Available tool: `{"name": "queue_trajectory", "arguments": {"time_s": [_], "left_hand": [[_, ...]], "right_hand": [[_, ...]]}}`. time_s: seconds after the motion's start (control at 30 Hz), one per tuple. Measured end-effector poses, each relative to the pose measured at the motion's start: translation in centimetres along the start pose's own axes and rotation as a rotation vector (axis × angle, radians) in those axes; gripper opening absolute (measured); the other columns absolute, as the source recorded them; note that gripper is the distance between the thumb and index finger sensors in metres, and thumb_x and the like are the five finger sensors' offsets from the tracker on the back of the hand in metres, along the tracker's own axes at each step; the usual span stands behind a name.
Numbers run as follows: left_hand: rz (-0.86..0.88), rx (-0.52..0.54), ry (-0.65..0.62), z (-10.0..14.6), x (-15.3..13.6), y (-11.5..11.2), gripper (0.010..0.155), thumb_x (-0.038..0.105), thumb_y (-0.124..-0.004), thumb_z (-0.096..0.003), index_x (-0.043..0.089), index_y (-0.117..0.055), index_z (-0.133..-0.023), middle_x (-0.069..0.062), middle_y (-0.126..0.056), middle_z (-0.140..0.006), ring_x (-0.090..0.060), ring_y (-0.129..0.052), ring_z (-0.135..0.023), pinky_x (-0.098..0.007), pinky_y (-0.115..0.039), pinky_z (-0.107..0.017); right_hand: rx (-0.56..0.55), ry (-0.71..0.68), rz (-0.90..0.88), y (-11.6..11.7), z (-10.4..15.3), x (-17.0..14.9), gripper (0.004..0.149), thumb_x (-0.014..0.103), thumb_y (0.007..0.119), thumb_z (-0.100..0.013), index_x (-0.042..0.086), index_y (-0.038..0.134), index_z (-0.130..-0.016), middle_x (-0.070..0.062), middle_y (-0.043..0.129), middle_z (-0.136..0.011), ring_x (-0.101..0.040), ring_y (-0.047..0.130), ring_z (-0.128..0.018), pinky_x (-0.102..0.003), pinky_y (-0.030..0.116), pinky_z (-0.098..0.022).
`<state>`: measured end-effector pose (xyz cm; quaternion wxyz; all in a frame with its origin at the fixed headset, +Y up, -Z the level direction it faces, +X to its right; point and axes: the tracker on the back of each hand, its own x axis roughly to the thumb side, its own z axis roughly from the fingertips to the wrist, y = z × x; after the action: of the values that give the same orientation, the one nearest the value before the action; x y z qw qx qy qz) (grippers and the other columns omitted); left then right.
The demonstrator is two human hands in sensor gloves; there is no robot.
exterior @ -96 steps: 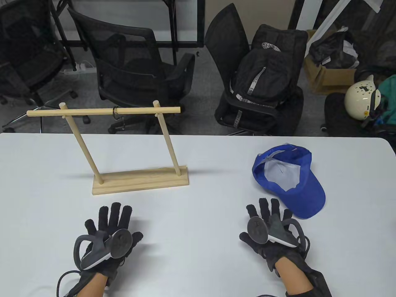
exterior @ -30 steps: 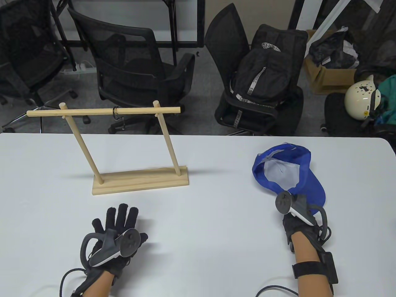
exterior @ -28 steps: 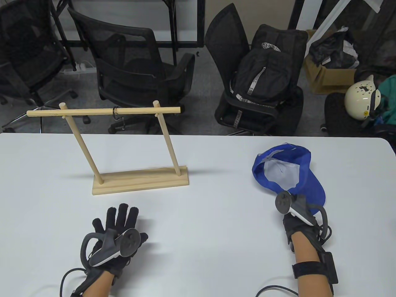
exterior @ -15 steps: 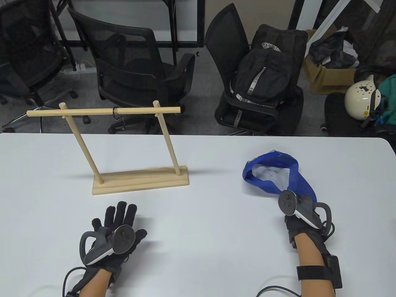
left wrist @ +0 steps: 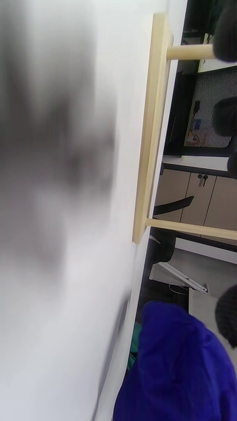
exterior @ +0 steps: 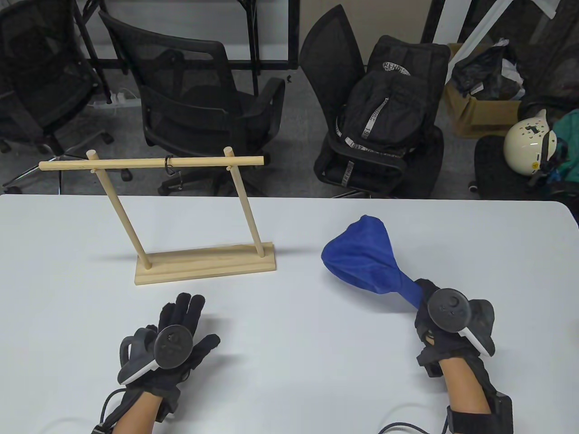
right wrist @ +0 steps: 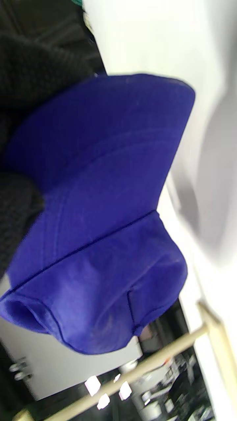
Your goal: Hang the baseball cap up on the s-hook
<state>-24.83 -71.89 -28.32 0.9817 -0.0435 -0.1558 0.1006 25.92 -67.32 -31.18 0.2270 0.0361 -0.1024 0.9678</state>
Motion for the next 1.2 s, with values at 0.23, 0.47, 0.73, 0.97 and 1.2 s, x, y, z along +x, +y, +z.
{"name": "queue_trajectory", "arguments": {"time_s": [0.23, 0.47, 0.73, 0.97, 1.2], "left_hand": [[0.121, -0.011, -0.079, -0.1, 1.2, 0.0, 0.095, 0.062, -0.066, -0.0586, 0.008, -0.026, -0.125, -0.034, -0.033, -0.129, -0.07, -0.054, -0.11, -0.085, -0.066, -0.057], [0.232, 0.017, -0.187, 0.0, 2.8, 0.0, 0.097, 0.06, -0.07, -0.0582, 0.007, -0.024, -0.124, -0.034, -0.033, -0.128, -0.069, -0.056, -0.109, -0.081, -0.074, -0.057], [0.413, 0.053, -0.321, 0.1, 4.9, -0.7, 0.097, 0.059, -0.072, -0.0586, 0.006, -0.022, -0.123, -0.032, -0.038, -0.128, -0.066, -0.061, -0.109, -0.077, -0.078, -0.057], [0.457, 0.067, -0.374, 0.0, 6.3, -1.7, 0.093, 0.051, -0.07, -0.0611, -0.001, -0.022, -0.121, -0.035, -0.042, -0.127, -0.062, -0.062, -0.109, -0.076, -0.076, -0.059], [0.601, 0.058, -0.37, -0.3, 6.1, -2.4, 0.089, 0.042, -0.07, -0.0618, -0.007, -0.023, -0.119, -0.036, -0.052, -0.124, -0.058, -0.069, -0.108, -0.072, -0.077, -0.061]], "right_hand": [[0.002, -0.065, -0.269, -0.1, 0.9, 2.0, 0.042, 0.004, 0.071, -0.046, -0.008, 0.075, -0.086, -0.034, 0.091, -0.077, -0.055, 0.1, -0.065, -0.059, 0.091, -0.039], [0.054, -0.141, -0.493, 1.3, 1.1, 4.2, 0.041, 0.003, 0.07, -0.045, -0.009, 0.074, -0.084, -0.035, 0.09, -0.076, -0.056, 0.1, -0.065, -0.059, 0.091, -0.039], [0.126, -0.233, -0.752, 3.8, 1.7, 6.1, 0.04, 0.003, 0.068, -0.045, -0.009, 0.071, -0.084, -0.036, 0.086, -0.079, -0.057, 0.097, -0.068, -0.06, 0.09, -0.042], [0.219, -0.271, -0.871, 6.4, 2.6, 7.2, 0.04, 0.003, 0.068, -0.046, -0.008, 0.07, -0.084, -0.035, 0.085, -0.081, -0.058, 0.095, -0.071, -0.061, 0.088, -0.045], [0.335, -0.31, -0.969, 9.8, 3.4, 8.8, 0.04, 0.003, 0.067, -0.046, -0.007, 0.069, -0.084, -0.036, 0.082, -0.084, -0.059, 0.091, -0.076, -0.062, 0.086, -0.048]]}}
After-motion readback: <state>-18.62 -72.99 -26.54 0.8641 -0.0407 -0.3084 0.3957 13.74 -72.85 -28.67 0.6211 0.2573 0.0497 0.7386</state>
